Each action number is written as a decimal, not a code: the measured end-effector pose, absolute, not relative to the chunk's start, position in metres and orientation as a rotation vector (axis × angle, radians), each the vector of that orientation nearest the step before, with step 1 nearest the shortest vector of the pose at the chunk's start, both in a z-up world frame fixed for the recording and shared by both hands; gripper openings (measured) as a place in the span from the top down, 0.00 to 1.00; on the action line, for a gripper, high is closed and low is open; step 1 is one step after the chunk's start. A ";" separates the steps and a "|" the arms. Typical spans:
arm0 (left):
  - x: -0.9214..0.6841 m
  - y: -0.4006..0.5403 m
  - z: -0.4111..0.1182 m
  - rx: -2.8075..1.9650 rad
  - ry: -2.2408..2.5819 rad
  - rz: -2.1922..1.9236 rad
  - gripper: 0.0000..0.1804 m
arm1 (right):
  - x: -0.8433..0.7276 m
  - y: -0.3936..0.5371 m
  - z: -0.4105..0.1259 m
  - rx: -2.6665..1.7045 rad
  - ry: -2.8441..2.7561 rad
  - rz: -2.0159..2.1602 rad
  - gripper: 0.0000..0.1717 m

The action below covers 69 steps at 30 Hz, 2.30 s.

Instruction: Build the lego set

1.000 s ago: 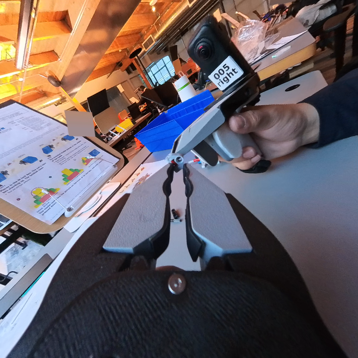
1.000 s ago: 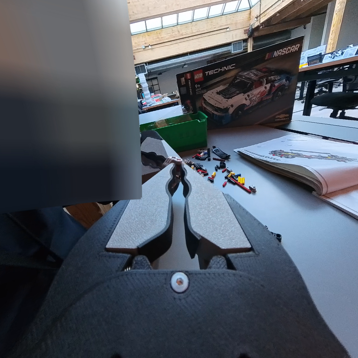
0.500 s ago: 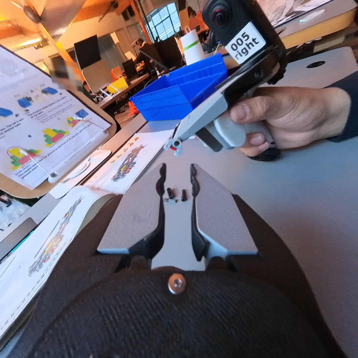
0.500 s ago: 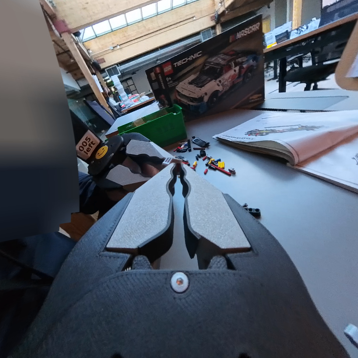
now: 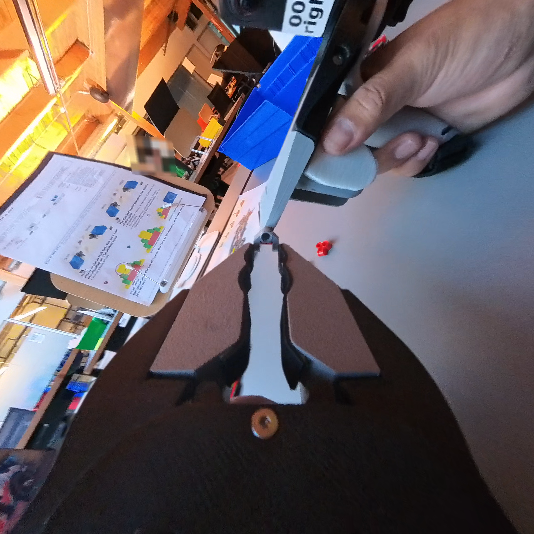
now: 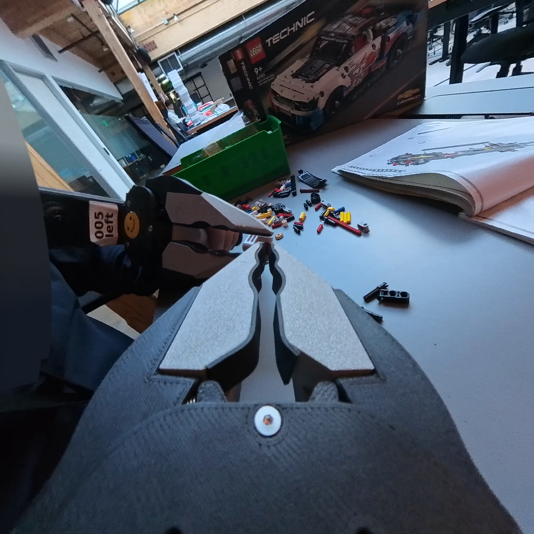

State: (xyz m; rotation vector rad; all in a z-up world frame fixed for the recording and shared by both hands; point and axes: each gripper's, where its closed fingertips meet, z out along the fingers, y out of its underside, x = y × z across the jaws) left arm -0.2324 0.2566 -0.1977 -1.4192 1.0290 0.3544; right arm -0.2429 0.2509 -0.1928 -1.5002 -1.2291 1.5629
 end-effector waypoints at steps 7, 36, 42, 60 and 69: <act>-0.227 0.248 -0.202 -1.324 1.152 0.467 0.93 | -0.236 0.240 -0.199 -1.425 -1.604 1.395 1.00; -0.236 0.245 -0.174 -1.265 0.988 0.228 0.92 | -0.238 0.244 -0.176 -1.405 -1.408 2.055 1.00; -0.233 0.244 -0.175 -1.270 0.991 0.184 0.92 | -0.241 0.239 -0.173 -1.409 -1.398 2.128 1.00; -0.233 0.253 -0.189 -1.357 0.973 0.115 0.89 | -0.245 0.250 -0.185 -1.576 -1.320 2.152 1.00; -0.236 0.257 -0.193 -1.384 0.969 0.141 0.92 | -0.245 0.252 -0.190 -1.616 -1.330 2.086 1.00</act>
